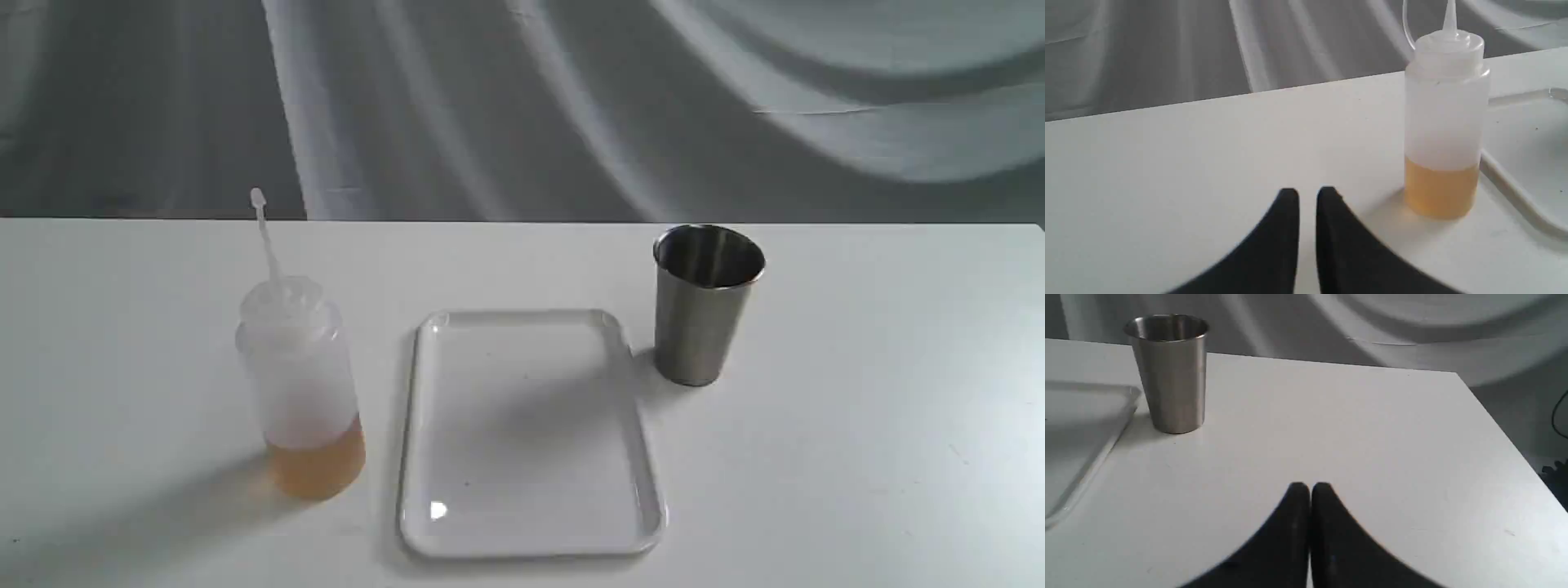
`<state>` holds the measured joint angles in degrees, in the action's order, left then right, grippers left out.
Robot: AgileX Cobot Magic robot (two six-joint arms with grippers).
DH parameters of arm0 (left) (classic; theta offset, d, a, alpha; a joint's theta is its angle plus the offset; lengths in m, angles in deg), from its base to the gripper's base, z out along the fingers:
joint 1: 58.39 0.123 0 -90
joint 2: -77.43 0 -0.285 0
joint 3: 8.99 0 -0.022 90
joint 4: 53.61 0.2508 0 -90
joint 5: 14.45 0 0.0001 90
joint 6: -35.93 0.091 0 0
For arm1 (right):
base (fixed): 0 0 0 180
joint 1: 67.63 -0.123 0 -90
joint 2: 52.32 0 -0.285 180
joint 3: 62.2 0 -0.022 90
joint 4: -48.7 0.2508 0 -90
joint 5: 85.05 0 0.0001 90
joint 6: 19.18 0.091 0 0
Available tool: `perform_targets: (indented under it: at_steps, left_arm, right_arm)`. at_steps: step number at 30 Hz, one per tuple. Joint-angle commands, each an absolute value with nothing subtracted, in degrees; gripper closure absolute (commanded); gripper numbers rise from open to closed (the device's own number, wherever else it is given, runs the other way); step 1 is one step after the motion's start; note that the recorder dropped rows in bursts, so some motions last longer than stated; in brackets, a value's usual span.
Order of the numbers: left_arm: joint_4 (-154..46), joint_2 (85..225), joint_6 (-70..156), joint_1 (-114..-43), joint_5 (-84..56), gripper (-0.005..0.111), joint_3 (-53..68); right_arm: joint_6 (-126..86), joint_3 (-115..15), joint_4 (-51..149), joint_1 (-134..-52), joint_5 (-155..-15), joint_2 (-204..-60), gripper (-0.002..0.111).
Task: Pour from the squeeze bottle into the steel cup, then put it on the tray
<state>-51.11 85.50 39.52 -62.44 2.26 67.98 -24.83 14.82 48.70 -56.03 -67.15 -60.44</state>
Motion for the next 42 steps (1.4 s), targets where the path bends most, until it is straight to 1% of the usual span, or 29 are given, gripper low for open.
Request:
perform_targets:
  at_steps: [1,34,38,42]
  left_arm:
    - [-51.07,85.22,39.42,-62.61,1.89,0.098,68.23]
    - [-51.07,85.22,39.42,-62.61,1.89,0.098,68.23]
    - [-51.07,85.22,39.42,-62.61,1.89,0.098,68.23]
    - [-51.07,85.22,39.42,-62.61,1.89,0.098,68.23]
  right_arm:
    - [-24.76,15.02,48.28,-55.56,-67.3,-60.1,0.108]
    - [-24.77,14.99,50.32,-55.56,-67.17,-60.1,0.108]
    - [-24.77,9.24,55.1,-55.56,-65.46,-60.1,0.108]
    - [-24.77,2.17,55.38,-55.56,-61.7,-60.1,0.108]
